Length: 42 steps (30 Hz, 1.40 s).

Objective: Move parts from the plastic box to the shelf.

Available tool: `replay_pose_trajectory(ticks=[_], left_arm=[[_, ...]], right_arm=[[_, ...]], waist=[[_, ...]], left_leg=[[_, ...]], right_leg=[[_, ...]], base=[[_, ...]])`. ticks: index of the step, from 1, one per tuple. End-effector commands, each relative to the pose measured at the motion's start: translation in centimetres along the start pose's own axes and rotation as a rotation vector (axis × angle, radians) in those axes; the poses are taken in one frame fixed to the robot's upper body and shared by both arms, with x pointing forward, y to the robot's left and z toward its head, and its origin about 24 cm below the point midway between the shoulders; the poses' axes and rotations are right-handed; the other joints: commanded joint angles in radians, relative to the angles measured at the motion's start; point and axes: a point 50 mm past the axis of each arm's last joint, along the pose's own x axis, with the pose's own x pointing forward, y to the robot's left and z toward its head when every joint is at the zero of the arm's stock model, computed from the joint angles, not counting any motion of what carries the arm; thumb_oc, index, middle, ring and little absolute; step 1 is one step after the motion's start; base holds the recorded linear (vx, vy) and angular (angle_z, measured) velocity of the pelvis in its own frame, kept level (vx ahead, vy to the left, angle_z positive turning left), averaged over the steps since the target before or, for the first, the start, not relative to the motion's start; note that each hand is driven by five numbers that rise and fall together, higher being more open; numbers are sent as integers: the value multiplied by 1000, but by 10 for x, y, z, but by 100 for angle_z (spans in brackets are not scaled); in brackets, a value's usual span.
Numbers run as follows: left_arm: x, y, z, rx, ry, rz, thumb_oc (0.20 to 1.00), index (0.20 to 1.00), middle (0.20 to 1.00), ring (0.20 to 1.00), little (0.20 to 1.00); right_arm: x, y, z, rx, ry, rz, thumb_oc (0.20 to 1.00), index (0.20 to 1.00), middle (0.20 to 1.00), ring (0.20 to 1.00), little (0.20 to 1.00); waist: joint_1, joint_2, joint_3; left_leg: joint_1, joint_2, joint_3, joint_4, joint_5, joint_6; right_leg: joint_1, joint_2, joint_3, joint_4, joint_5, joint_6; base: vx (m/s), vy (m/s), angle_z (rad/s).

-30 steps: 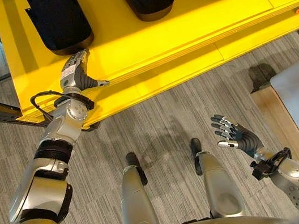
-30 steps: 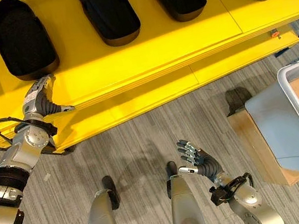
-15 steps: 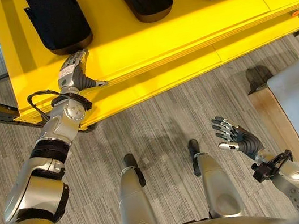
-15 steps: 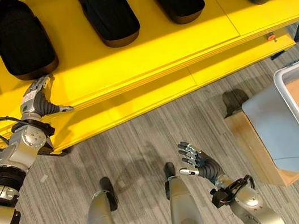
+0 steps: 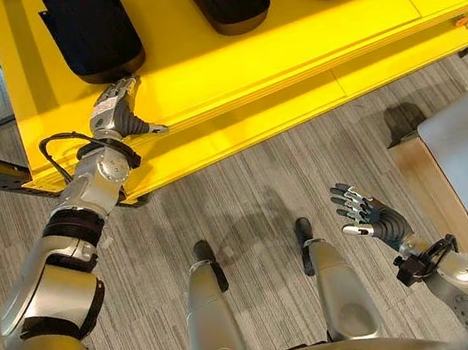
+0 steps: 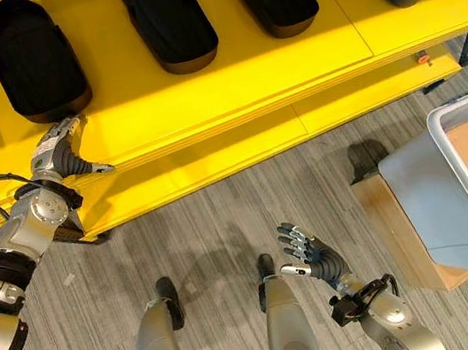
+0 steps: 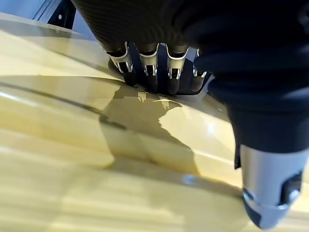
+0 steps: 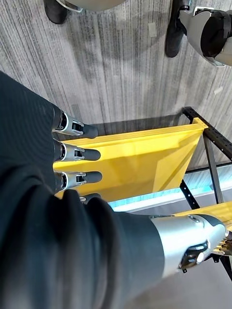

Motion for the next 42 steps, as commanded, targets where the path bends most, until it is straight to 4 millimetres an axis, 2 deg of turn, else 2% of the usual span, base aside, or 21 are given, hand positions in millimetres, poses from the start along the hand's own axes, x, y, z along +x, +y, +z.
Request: replay_pose_trajectory(ticks=[1,6,9,11,12,14,15,17,19,20,21,23,25,31,32,34,35,36,37,41,42], left_arm=[[13,66,-31,18,175,194,1000,1000,1000,1000,1000],[11,59,-30,17,161,163,1000,1000,1000,1000,1000],[6,48,-30,-27,146,139,1000,1000,1000,1000,1000],[-2,33,-27,-56,117,105,1000,1000,1000,1000,1000],[-2,33,-27,-56,117,105,1000,1000,1000,1000,1000],[-12,18,-31,-81,120,72,1000,1000,1000,1000,1000],[-22,1,-34,-118,128,33,1000,1000,1000,1000,1000],[-23,1,-34,-118,129,33,1000,1000,1000,1000,1000],[-41,-31,-39,-172,160,-54,1000,1000,1000,1000,1000],[-55,-56,-39,-260,195,-100,1000,1000,1000,1000,1000],[-55,-56,-39,-261,196,-100,1000,1000,1000,1000,1000],[-71,-75,-33,-392,206,-102,1000,1000,1000,1000,1000],[-79,-83,-32,-445,217,-117,1000,1000,1000,1000,1000],[-127,-114,-13,-940,233,-163,1000,1000,1000,1000,1000],[-127,-114,-13,-940,233,-163,1000,1000,1000,1000,1000],[-141,-121,-11,-1057,249,-191,1000,1000,1000,1000,1000],[-154,-128,-11,-1220,296,-196,1000,1000,1000,1000,1000],[-154,-128,-11,-1220,296,-196,1000,1000,1000,1000,1000],[-162,-131,-8,-1293,308,-211,1000,1000,1000,1000,1000],[-185,-129,-6,-1496,340,-201,1000,1000,1000,1000,1000],[-193,-121,-7,-1563,331,-163,1000,1000,1000,1000,1000]], right_arm=[[-14,-8,9,-28,-18,1,1000,1000,1000,1000,1000],[-14,-8,9,-28,-19,3,1000,1000,1000,1000,1000],[-15,-8,9,-25,-19,-4,1000,1000,1000,1000,1000],[-15,-8,9,-26,-24,-10,1000,1000,1000,1000,1000],[-15,-8,9,-26,-24,-10,1000,1000,1000,1000,1000],[-15,-10,9,-22,-24,-22,1000,1000,1000,1000,1000],[-14,-10,9,-21,-28,-25,1000,1000,1000,1000,1000],[-14,-10,9,-22,-27,-24,1000,1000,1000,1000,1000],[-12,-9,9,-29,-28,-24,1000,1000,1000,1000,1000],[-10,-8,10,-26,-34,-24,1000,1000,1000,1000,1000],[-10,-8,10,-26,-34,-23,1000,1000,1000,1000,1000],[-7,-7,12,-24,-47,-25,1000,1000,1000,1000,1000],[-7,-7,13,-26,-52,-27,1000,1000,1000,1000,1000],[-1,-9,15,-35,-74,-55,1000,1000,1000,1000,1000],[-1,-9,15,-35,-74,-55,1000,1000,1000,1000,1000],[2,-8,15,-39,-80,-60,1000,1000,1000,1000,1000],[6,-6,16,-40,-94,-64,1000,1000,1000,1000,1000],[6,-6,16,-40,-94,-64,1000,1000,1000,1000,1000],[7,-6,17,-38,-103,-70,1000,1000,1000,1000,1000],[12,-4,19,-47,-125,-89,1000,1000,1000,1000,1000],[12,-4,18,-36,-126,-96,1000,1000,1000,1000,1000]], waist=[[-16,14,-79],[-15,16,-79],[-11,16,-76],[-5,18,-70],[-5,18,-70],[0,18,-66],[4,19,-63],[3,20,-64],[10,21,-58],[14,22,-56],[13,22,-56],[20,24,-55],[21,25,-53],[45,39,-51],[45,39,-50],[52,45,-53],[59,52,-60],[59,52,-60],[66,57,-59],[85,71,-94],[94,76,-112]], left_leg=[[22,29,-42,-40,42,-35],[23,29,-41,-38,42,-35],[22,29,-43,-37,41,-35],[22,28,-46,-34,40,-34],[22,28,-46,-34,40,-34],[24,27,-49,-34,40,-34],[26,26,-50,-35,40,-33],[26,26,-50,-35,40,-33],[31,26,-50,-36,39,-32],[37,24,-50,-37,38,-31],[37,24,-51,-37,38,-31],[45,21,-54,-40,38,-29],[49,19,-55,-43,39,-29],[97,11,-66,-68,49,-24],[98,11,-66,-68,49,-24],[122,8,-71,-81,54,-24],[146,6,-76,-105,67,-23],[146,6,-76,-105,67,-23],[167,6,-79,-119,72,-24],[229,2,-95,-208,111,-23],[262,2,-98,-255,127,-23]], right_leg=[[54,-41,8,-28,30,38],[54,-41,7,-24,29,38],[54,-41,5,-21,27,36],[54,-39,5,-15,25,34],[54,-39,5,-15,25,34],[58,-39,5,-15,21,30],[60,-39,3,-13,19,29],[60,-39,3,-13,19,29],[64,-39,3,-9,17,26],[69,-41,4,-9,17,23],[70,-40,3,-9,17,23],[78,-41,1,-9,15,20],[83,-40,0,-9,14,19],[141,-40,-9,-25,14,15],[142,-40,-9,-25,15,15],[167,-44,-14,-32,14,15],[192,-46,-21,-45,15,14],[192,-46,-21,-46,15,14],[210,-46,-29,-51,12,14],[276,-42,-67,-104,17,16],[305,-38,-88,-132,20,18]], base=[[0,0,0],[0,0,0],[0,0,0],[0,0,0],[0,0,0],[0,0,0],[0,0,0],[0,0,0],[0,0,0],[0,0,0],[0,0,0],[5,-4,2],[0,0,0],[18,-16,2],[21,-17,3],[40,-26,10],[41,-33,11],[45,-43,5],[25,-34,5],[48,-73,17],[56,-91,37]])
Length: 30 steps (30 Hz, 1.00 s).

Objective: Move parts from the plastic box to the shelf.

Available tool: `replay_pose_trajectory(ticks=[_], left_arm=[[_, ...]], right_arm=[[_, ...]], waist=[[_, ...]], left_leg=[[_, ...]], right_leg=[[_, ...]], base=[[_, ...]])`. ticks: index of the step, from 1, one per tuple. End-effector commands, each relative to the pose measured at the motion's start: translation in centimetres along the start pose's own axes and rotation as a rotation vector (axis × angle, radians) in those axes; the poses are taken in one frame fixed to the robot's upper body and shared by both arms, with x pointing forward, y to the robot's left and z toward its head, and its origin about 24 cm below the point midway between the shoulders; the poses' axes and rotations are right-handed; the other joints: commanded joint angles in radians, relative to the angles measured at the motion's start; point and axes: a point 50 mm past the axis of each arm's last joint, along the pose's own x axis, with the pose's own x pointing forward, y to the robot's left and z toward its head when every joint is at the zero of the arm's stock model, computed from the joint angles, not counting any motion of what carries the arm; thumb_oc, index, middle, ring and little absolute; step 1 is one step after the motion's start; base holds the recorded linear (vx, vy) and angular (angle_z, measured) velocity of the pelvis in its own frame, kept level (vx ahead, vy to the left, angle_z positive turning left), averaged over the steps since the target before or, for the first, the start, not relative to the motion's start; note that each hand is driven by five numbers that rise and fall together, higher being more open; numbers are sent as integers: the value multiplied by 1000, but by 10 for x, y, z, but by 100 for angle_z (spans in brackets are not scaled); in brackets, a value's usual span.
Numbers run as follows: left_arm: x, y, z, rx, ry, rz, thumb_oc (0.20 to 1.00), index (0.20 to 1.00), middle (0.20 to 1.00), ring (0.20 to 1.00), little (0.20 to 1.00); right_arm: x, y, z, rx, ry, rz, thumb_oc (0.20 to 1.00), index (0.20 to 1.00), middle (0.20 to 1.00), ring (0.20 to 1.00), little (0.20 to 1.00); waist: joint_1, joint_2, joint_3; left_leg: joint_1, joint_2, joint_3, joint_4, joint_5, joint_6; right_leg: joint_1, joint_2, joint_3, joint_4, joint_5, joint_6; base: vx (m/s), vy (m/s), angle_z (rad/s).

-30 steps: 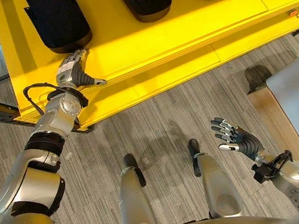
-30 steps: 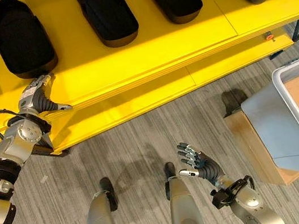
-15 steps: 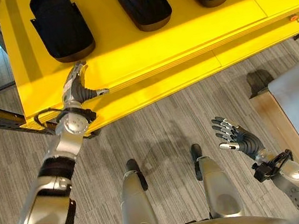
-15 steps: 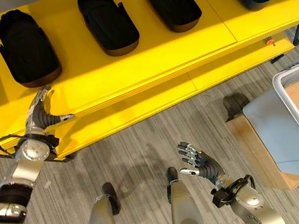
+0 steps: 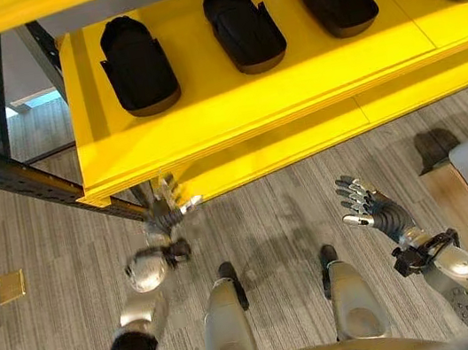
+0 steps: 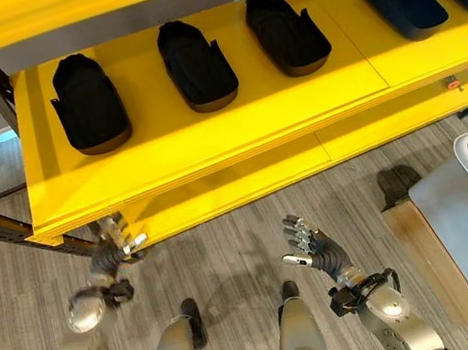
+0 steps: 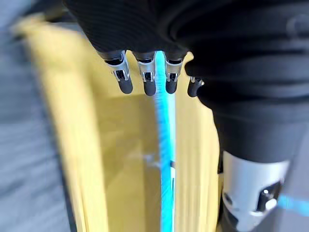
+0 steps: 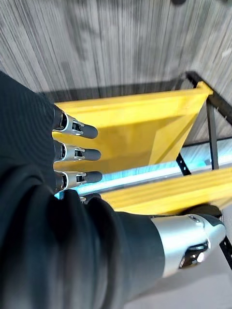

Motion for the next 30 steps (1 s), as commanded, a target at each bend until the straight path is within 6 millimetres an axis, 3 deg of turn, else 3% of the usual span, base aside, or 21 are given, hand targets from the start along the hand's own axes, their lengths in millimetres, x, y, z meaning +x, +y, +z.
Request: replay_pose_trajectory(ticks=[1,7,11,15,30], left_arm=[[-9,1,26,-140,-117,-47,1000,1000,1000,1000,1000],[-32,3,28,-213,-125,-120,1000,1000,1000,1000,1000],[-40,2,27,-167,-128,-137,1000,1000,1000,1000,1000],[-43,-2,15,-180,-80,-128,1000,1000,1000,1000,1000],[-34,-18,-2,-112,5,-168,1000,1000,1000,1000,1000]], right_arm=[[2,4,13,-6,-102,-6,1000,1000,1000,1000,1000],[1,1,8,9,-89,-31,1000,1000,1000,1000,1000],[-1,-1,2,33,-69,-48,1000,1000,1000,1000,1000],[3,3,-1,71,-64,-49,1000,1000,1000,1000,1000],[16,20,-4,132,-54,-14,1000,1000,1000,1000,1000]], waist=[[34,1,-89],[53,15,-184],[57,18,-222],[56,21,-267],[40,19,-313]], left_leg=[[32,30,-74,-120,104,-17],[170,35,-73,-323,174,-21],[217,40,-61,-393,198,-25],[256,46,-45,-451,218,-32],[314,47,-16,-443,194,-20]], right_leg=[[76,-15,-32,-74,61,27],[208,4,-93,-230,91,35],[246,8,-106,-278,105,36],[276,12,-110,-328,119,37],[299,12,-69,-331,123,35]], base=[[55,-90,30],[53,-61,18],[27,-21,2],[-4,-21,3],[0,-9,-8]])
